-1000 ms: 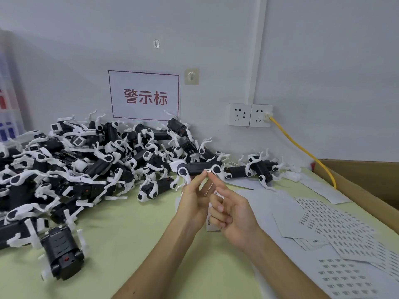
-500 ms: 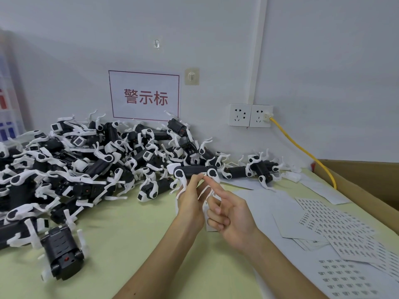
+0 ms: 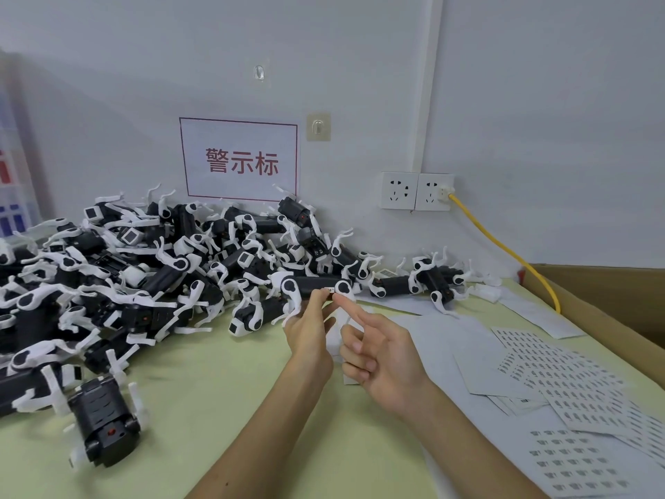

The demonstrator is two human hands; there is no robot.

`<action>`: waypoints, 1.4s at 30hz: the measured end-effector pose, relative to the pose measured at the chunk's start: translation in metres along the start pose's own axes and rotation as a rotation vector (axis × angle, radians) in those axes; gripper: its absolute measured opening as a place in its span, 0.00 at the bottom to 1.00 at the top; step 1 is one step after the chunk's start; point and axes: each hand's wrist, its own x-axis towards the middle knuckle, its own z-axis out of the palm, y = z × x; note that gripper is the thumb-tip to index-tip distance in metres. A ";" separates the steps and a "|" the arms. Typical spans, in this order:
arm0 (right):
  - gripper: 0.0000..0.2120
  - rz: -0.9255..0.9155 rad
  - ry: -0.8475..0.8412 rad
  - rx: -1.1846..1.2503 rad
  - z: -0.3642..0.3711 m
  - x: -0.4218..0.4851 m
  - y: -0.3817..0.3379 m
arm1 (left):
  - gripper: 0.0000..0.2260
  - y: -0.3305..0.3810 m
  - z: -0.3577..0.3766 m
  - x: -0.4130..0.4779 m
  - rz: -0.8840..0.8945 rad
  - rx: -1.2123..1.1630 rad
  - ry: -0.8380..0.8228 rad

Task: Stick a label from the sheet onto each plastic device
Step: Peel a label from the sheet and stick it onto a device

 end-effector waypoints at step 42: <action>0.10 -0.484 0.485 -0.636 -0.014 0.006 -0.011 | 0.20 0.001 -0.010 0.006 0.036 0.186 -0.684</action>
